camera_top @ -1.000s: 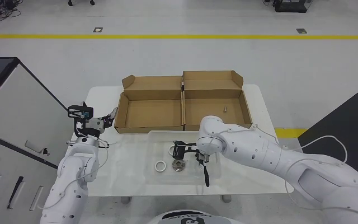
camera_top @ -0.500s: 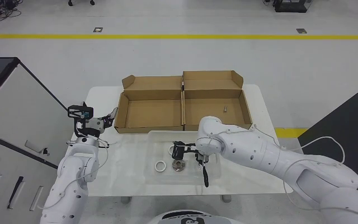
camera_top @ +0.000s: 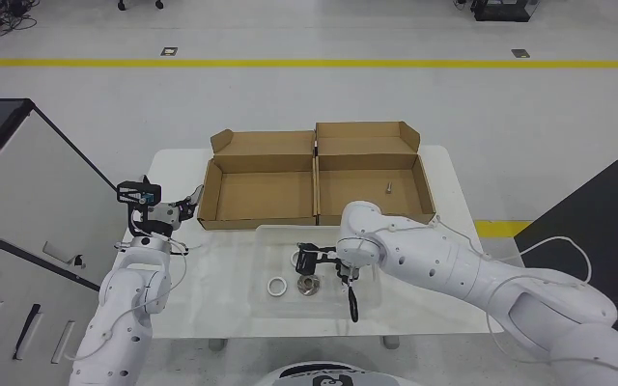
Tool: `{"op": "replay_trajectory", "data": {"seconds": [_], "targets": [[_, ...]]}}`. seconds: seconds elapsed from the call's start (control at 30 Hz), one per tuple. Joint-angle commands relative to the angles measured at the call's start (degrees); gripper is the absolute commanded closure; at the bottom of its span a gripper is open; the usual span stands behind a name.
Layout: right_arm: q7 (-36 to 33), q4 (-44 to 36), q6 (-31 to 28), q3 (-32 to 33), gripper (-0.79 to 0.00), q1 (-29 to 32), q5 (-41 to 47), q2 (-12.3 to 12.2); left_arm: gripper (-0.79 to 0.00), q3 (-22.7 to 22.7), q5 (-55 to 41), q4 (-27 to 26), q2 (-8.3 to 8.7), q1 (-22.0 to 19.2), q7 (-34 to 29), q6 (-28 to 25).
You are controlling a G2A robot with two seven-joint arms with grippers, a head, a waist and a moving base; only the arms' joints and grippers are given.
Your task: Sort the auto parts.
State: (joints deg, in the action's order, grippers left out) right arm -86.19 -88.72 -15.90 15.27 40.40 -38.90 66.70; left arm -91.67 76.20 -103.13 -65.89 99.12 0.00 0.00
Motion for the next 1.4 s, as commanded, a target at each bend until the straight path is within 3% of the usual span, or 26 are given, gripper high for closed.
{"op": "replay_trajectory", "data": {"seconds": [0.0, 0.1, 0.23, 0.73, 1.1, 1.37], "targets": [[-0.3, 0.2, 0.1, 0.1, -0.225, 0.1, -0.1, 0.1, -0.785, 0.0, 0.0, 0.0, 0.00, 0.0, 0.0, 0.0], [-0.2, 0.5, 0.0, 0.3, -0.157, 0.2, 0.0, 0.2, -0.785, 0.0, 0.0, 0.0, 0.00, 0.0, 0.0, 0.0], [-0.3, 0.6, 0.0, 0.6, 0.000, 0.3, -0.2, 0.3, -0.785, 0.0, 0.0, 0.0, 0.00, 0.0, 0.0, 0.0], [-1.8, -4.1, 0.6, 3.7, 0.000, -1.1, 3.4, -0.7, -0.785, 0.0, 0.0, 0.0, 0.00, 0.0, 0.0, 0.0], [-1.7, -12.6, 2.2, 8.7, 0.000, -4.4, 15.7, -4.8, -0.785, 0.0, 0.0, 0.0, 0.00, 0.0, 0.0, 0.0], [6.1, -12.7, -5.4, 20.0, 0.000, 2.2, 24.9, -9.2, -0.785, 0.0, 0.0, 0.0, 0.00, 0.0, 0.0, 0.0]]}}
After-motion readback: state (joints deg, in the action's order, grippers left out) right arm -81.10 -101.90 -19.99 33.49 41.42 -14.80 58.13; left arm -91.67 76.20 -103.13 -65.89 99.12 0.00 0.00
